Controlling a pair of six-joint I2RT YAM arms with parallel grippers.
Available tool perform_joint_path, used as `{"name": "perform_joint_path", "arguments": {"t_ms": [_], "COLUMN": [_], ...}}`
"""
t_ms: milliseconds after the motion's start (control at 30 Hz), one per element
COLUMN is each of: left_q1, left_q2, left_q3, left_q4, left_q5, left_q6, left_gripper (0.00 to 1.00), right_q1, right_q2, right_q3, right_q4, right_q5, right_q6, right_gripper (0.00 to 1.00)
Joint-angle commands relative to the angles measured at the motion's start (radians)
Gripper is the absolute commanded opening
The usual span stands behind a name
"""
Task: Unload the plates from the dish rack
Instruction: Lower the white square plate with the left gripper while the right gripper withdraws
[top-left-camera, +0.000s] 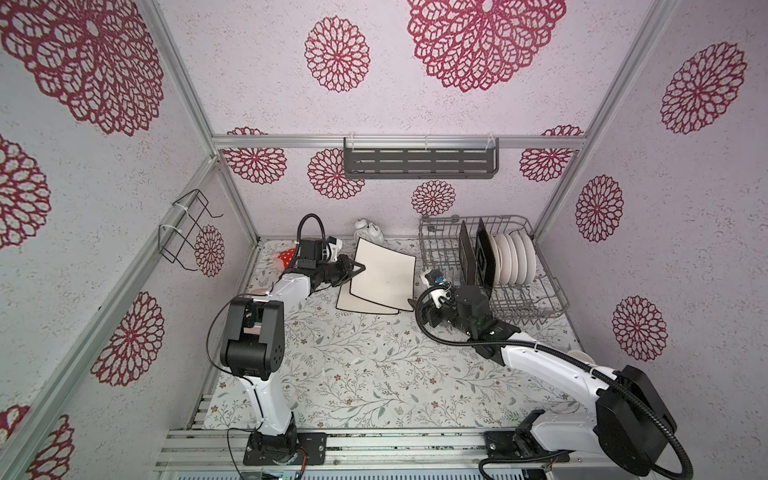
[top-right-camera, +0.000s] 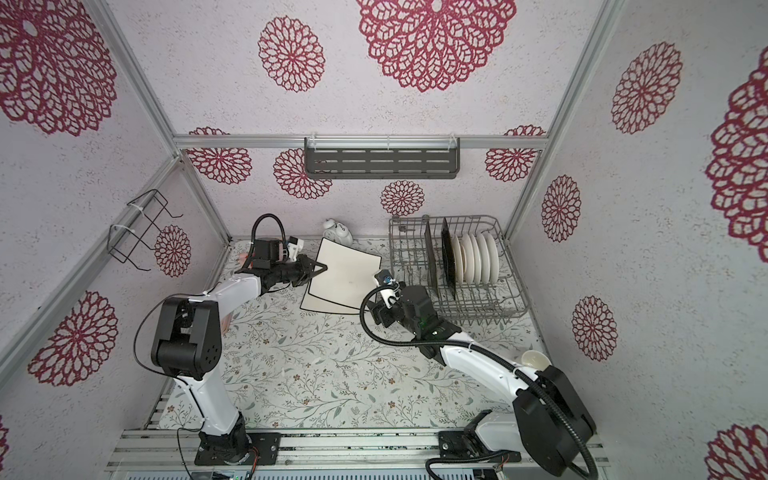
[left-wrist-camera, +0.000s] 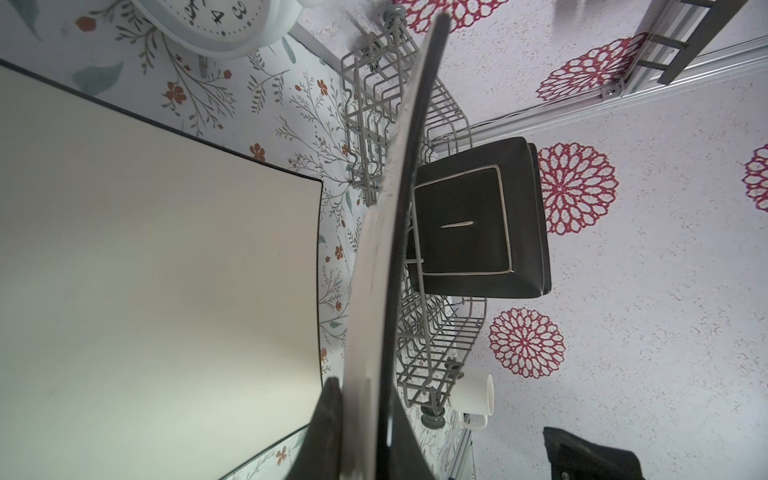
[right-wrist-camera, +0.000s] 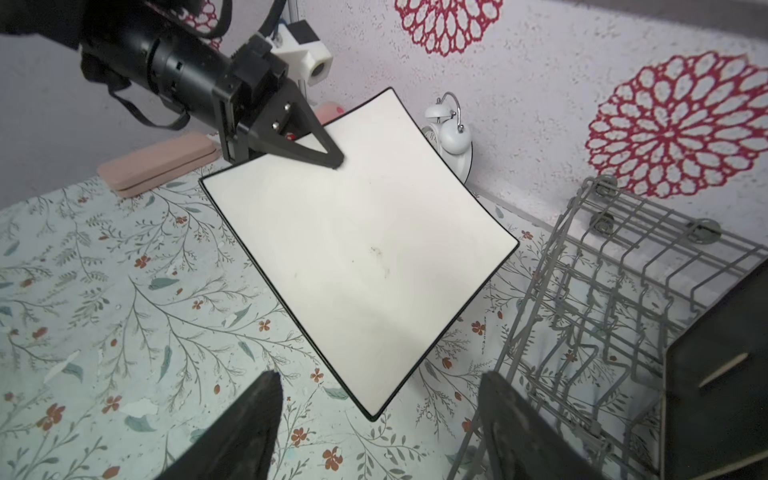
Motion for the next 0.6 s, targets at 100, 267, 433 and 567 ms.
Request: {"name": "perform_joint_path", "arguments": {"t_ms": [100,267,433,567], "left_q1": [0.025,0.033,0.037,0.042], "left_q2": [0.011,0.006,0.032,0.05], "left_q3": [0.039,0.03,0.051,0.056], "left_q4": [0.037,0.032,-0.011,-0.026], "left_q5": [0.057,0.035,0.029,0.021], "left_q6": [0.031,0.04,0.073,0.086], "left_gripper": [0.0,0.0,0.0,0.0], "right_q1": [-0.055,-0.076,-0.082,-0.089], "right_q2": [0.037,0.069,0.108,0.137], "right_q3": [0.052,0.078,0.093,0.103], "right_q4": [-0.01,-0.014,-0.014,-0.02], "right_q5": [-0.165,-0.203,-0.218,-0.229], "right_q6": [0.163,0.183,0.179,0.171], "right_gripper": [0.71,0.66,0.63,0.63]}}
